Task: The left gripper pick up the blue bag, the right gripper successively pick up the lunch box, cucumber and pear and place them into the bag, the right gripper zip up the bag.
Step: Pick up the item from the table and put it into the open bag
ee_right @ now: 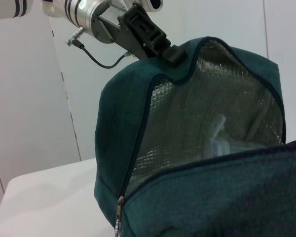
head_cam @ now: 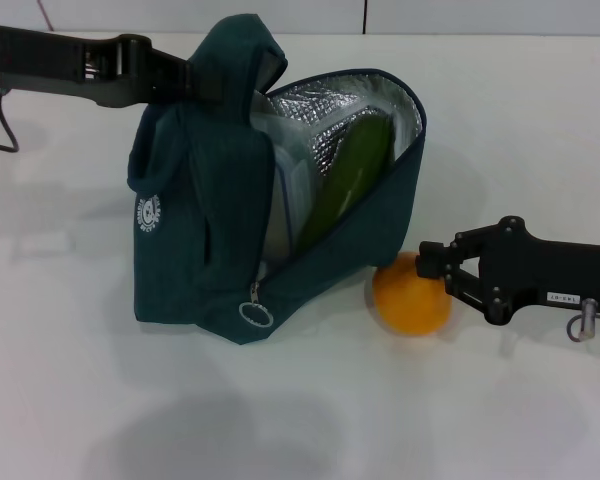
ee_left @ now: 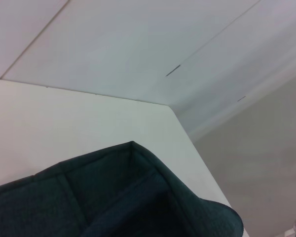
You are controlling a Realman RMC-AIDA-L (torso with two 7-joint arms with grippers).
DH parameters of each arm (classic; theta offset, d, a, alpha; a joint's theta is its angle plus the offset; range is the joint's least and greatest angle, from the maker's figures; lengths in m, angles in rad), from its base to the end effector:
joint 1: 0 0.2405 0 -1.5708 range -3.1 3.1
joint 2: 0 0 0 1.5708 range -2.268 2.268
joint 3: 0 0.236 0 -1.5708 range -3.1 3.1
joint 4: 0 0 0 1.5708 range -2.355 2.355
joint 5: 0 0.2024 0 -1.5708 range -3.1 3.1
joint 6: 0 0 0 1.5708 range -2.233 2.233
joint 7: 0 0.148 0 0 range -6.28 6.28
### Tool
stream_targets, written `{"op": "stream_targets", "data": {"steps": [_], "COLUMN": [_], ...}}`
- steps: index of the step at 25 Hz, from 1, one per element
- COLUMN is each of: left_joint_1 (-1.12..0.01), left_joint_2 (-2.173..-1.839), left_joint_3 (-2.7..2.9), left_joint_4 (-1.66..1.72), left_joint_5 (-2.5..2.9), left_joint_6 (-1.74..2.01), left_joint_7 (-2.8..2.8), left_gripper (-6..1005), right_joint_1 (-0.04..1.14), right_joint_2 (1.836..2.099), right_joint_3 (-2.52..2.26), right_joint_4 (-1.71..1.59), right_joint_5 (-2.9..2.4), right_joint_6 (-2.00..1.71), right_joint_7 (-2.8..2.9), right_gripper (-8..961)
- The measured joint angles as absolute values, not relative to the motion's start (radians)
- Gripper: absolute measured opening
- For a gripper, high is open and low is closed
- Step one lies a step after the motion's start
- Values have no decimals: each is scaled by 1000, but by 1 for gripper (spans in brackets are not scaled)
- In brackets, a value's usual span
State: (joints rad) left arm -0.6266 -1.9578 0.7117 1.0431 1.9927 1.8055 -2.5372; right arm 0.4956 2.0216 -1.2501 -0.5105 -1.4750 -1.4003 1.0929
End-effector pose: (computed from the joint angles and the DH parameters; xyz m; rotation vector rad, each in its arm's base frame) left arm -0.1767 0.3437 0.1018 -2.5757 -1.5819 -0.6758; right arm 0.2233 0.3058 -0.0349 -2.7932 0.3143 0.7734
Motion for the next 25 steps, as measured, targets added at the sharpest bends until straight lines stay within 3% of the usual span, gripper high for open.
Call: {"op": "stream_targets", "data": {"steps": [14, 25], "left_joint_1": [-622, -623], "left_joint_2": [-1956, -1956], "left_joint_3": [712, 711], "left_joint_4": [1043, 1043], "left_joint_5": [1993, 1993], "left_joint_6": [1805, 1804], "left_joint_7": [-2537, -2536], "left_gripper": [49, 49], "right_joint_1": [482, 425], "right_joint_2": [2013, 2001], "right_joint_3": [-1217, -1040], "right_joint_4": [-514, -517], "right_joint_5": [-1448, -1447], "right_joint_6": [-1447, -1596], "right_joint_7": [1080, 1080], "right_gripper": [39, 46]}}
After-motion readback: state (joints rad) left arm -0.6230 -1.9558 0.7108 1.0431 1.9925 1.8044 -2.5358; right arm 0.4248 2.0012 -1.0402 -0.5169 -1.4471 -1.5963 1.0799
